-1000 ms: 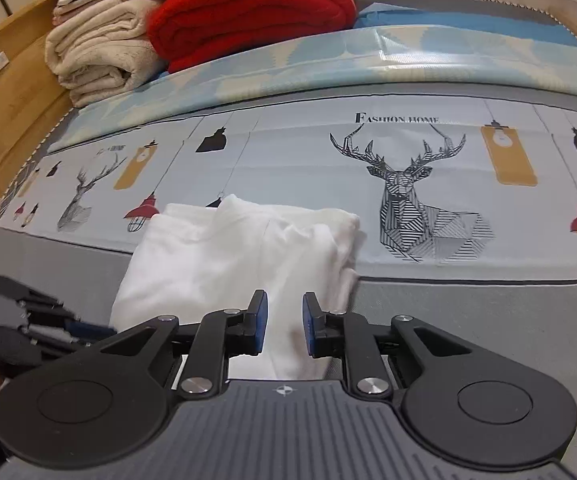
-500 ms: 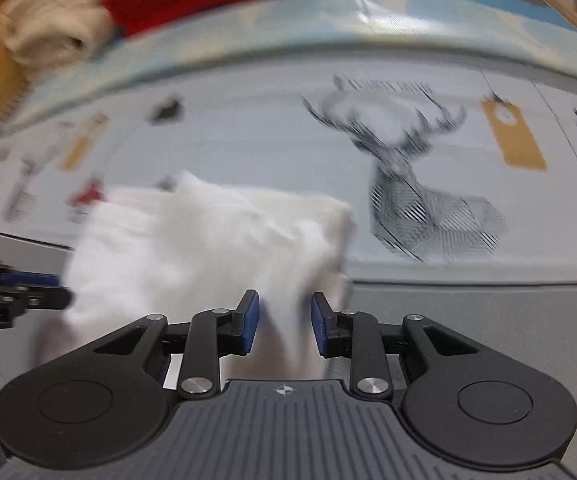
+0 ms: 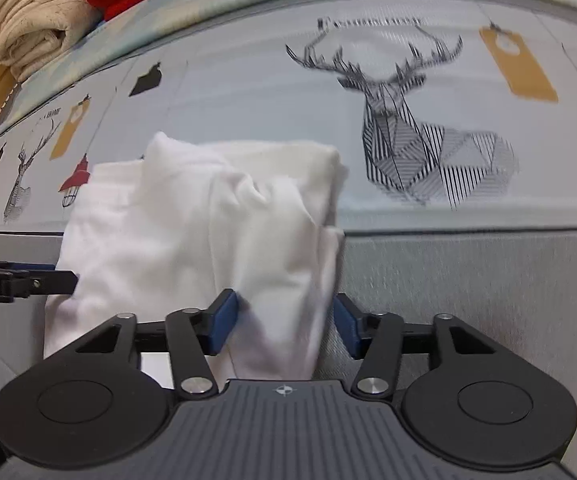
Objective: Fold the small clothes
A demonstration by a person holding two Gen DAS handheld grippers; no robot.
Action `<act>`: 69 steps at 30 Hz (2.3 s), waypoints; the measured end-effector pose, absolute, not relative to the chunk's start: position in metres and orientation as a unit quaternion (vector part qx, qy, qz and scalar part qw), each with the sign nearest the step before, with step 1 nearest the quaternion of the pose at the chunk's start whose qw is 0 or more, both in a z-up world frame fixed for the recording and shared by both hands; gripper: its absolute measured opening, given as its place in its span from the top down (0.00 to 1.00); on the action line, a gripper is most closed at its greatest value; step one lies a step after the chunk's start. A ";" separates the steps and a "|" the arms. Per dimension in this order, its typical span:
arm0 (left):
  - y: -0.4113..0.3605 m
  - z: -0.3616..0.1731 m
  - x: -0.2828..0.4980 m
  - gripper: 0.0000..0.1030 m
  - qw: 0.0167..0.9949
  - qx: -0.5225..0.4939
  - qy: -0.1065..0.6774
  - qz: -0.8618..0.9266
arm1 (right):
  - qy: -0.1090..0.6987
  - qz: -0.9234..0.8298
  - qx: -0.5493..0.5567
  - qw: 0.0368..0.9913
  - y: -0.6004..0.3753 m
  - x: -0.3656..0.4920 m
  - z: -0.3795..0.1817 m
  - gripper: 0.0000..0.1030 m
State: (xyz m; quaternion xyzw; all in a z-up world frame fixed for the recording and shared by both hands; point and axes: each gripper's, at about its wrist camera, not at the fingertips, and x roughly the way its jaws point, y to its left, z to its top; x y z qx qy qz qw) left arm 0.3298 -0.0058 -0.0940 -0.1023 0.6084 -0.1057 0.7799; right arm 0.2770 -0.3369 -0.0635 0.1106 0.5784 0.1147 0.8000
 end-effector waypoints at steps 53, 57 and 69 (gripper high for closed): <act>0.012 -0.040 0.254 0.46 0.828 0.165 0.527 -0.103 | 0.510 0.100 0.014 0.854 -0.283 0.258 -0.016 0.43; 0.020 -0.009 0.231 0.45 0.855 0.114 0.500 -0.081 | 0.449 0.077 0.020 0.890 -0.286 0.226 0.020 0.43; 0.023 0.061 0.120 0.14 0.919 0.027 0.391 -0.043 | 0.289 0.062 0.049 0.954 -0.276 0.094 0.087 0.26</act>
